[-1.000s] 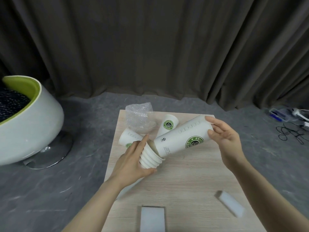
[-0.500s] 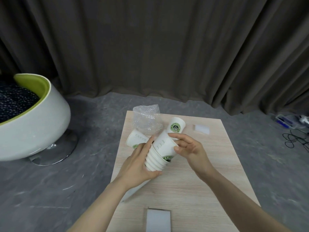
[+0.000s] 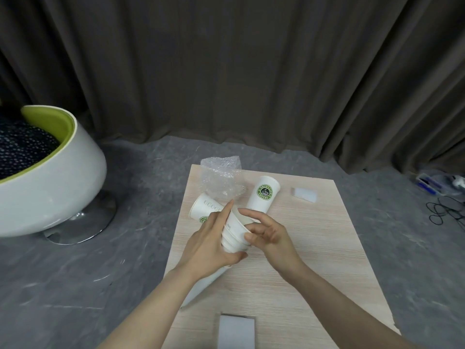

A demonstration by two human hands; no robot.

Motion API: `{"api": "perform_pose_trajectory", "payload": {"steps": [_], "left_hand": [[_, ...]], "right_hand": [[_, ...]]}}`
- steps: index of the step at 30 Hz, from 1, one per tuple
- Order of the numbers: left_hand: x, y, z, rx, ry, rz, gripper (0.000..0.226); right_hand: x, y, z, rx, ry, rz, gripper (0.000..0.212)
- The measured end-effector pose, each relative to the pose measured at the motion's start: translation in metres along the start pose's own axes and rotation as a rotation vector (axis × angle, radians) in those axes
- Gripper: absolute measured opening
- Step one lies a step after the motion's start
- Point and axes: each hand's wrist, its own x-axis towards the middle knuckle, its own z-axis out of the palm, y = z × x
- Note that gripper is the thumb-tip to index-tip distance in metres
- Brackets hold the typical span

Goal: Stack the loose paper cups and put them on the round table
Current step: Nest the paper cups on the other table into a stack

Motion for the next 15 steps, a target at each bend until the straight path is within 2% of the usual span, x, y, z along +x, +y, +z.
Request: {"api": "perform_pose_trajectory", "payload": {"steps": [5,11,15], "left_hand": [[0.004,-0.002,0.003,-0.024,0.026,-0.023,0.110],[0.017,0.002,-0.009,-0.047,0.096,-0.069,0.109],[0.020,0.003,-0.017,-0.022,0.117,-0.122,0.109]], "right_hand": [[0.011,0.005,-0.012,-0.049,-0.044,0.003,0.039],[0.077,0.016,-0.086,-0.339,0.208,-0.033,0.037],[0.129,0.037,-0.127,-0.546,0.176,0.031,0.046]]}}
